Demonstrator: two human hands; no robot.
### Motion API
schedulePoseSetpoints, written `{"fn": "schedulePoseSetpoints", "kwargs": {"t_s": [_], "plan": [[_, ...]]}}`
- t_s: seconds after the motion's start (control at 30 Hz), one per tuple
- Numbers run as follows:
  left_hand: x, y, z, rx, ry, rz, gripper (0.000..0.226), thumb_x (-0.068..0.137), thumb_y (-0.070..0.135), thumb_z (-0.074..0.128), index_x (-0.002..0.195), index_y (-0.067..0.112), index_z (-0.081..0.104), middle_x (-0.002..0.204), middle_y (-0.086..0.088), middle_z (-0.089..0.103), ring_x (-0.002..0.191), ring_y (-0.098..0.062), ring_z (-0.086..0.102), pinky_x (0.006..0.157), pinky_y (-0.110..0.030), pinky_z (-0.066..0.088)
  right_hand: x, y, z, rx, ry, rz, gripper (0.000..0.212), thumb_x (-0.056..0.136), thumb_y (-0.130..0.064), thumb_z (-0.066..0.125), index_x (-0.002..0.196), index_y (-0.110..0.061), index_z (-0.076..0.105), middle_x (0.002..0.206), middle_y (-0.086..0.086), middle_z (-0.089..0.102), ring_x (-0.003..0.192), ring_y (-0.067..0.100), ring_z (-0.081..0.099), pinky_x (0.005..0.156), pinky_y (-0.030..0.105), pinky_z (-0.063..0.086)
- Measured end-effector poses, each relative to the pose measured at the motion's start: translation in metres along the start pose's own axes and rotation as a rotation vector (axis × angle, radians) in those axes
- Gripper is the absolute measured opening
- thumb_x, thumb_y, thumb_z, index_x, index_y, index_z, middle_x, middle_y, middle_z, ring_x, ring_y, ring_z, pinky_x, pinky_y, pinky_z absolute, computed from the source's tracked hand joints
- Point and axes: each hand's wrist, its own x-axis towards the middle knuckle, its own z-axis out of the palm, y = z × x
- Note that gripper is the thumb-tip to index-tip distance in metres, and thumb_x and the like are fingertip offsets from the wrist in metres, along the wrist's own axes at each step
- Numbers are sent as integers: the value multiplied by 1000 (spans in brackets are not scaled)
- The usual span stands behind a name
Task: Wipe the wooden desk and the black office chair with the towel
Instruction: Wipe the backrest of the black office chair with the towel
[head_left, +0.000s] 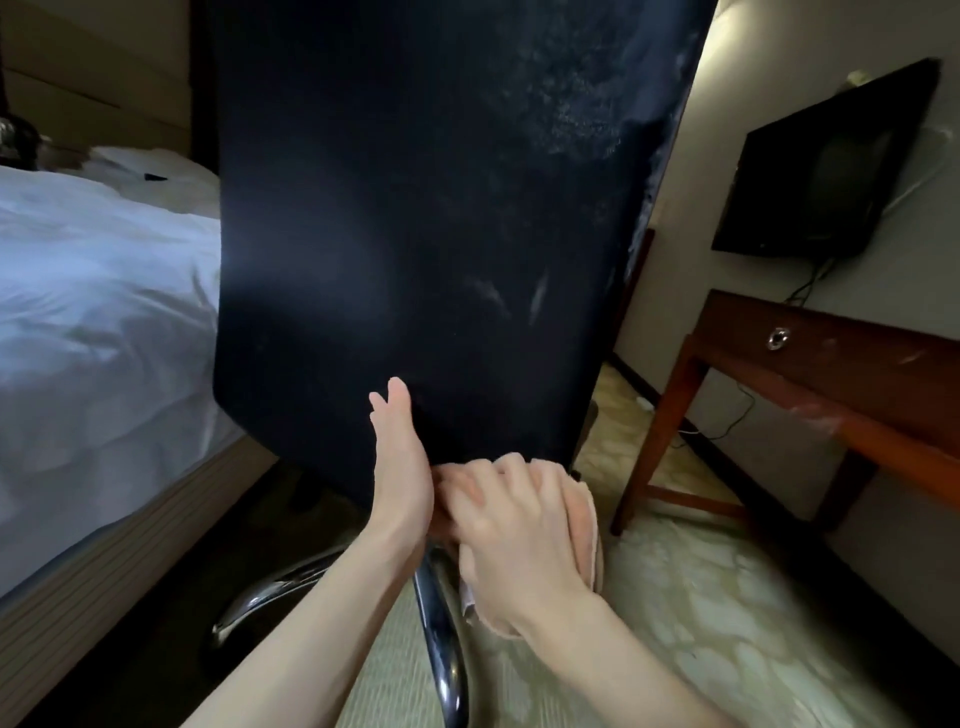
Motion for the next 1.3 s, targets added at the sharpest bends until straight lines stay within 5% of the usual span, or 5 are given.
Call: {"fn": "schedulePoseSetpoints", "kwargs": {"t_s": [0.27,0.53,0.77,1.03,1.3], "plan": [[-15,18,29,155,107,21,63,107,58,22,164,33,12,172,12,5,158,-11,5,124,-38,5,121,73,-124,-244,562,46,41,71,-14,58,108,-25,72,115,7,66,100,36,58,86,46,33],[-15,6,31,345,132,75,52,112,39,15,164,36,14,172,10,3,158,-21,7,126,-43,7,108,81,-89,-134,408,168,35,76,-29,52,107,-22,68,109,11,58,92,36,51,76,47,37],[-24,4,27,170,126,-4,101,69,89,19,158,43,33,164,19,32,151,-12,30,127,-45,18,-15,41,-1,-6,-64,-54,34,69,-27,70,103,-29,64,93,0,53,79,28,52,68,41,43],[-29,9,35,234,111,-15,60,107,60,20,162,38,21,170,13,18,156,-19,20,127,-44,12,92,114,-120,-180,465,48,52,68,-20,63,119,-23,69,119,13,63,101,38,56,82,48,39],[-24,3,30,259,72,25,57,107,55,22,163,42,16,170,15,17,156,-15,21,126,-42,15,105,115,-99,-132,486,222,43,79,-24,53,120,-22,65,117,9,59,101,34,52,83,46,41]]}}
